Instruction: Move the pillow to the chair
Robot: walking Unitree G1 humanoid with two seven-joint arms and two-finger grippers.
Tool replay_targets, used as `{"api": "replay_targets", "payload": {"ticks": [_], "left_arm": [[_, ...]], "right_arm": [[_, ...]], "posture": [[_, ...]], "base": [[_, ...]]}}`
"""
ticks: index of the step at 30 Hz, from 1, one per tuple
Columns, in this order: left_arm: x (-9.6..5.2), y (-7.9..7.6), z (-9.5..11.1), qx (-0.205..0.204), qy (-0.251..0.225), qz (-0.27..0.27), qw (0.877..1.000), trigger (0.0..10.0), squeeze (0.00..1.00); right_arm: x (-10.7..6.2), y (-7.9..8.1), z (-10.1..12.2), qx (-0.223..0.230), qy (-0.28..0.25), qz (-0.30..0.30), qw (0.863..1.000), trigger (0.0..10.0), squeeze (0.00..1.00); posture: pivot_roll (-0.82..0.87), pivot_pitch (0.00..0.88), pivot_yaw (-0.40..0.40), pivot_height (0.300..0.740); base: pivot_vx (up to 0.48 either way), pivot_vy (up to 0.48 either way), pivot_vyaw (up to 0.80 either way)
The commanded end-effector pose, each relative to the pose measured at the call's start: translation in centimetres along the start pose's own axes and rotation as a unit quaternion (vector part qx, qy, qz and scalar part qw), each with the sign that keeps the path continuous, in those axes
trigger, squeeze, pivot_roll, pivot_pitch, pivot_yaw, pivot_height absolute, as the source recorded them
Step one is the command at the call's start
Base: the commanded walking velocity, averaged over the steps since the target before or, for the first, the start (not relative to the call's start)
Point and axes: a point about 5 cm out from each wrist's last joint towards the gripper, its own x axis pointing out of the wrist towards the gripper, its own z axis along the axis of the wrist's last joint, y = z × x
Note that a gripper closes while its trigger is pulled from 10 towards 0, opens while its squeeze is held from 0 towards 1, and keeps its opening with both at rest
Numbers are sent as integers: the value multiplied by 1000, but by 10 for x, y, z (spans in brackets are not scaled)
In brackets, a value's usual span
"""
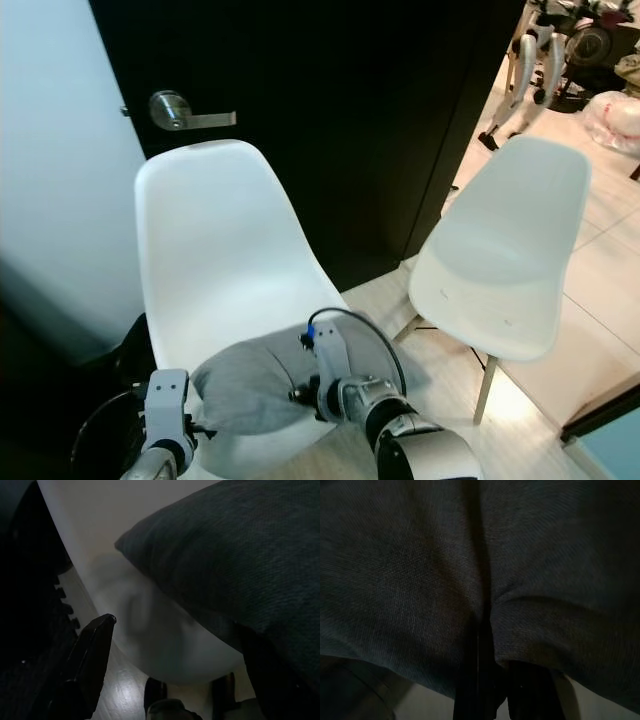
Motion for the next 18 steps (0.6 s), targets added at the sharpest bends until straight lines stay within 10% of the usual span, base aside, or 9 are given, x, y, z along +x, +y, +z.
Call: {"api": "replay_targets", "payload": {"ticks": [1,18], "left_arm": [[0,-8,0,2,-3,-12,1000,10000,0],[-3,-12,-5,11,0,-17,1000,10000,0]], "right_arm": [[3,5,-8,0,20,7,1000,10000,0],[15,45,-25,-104,72,111,986,10000,0]], "posture": [[119,60,-118,740],[130,77,-121,685]], "base": [[0,0,0],[0,0,0]]}}
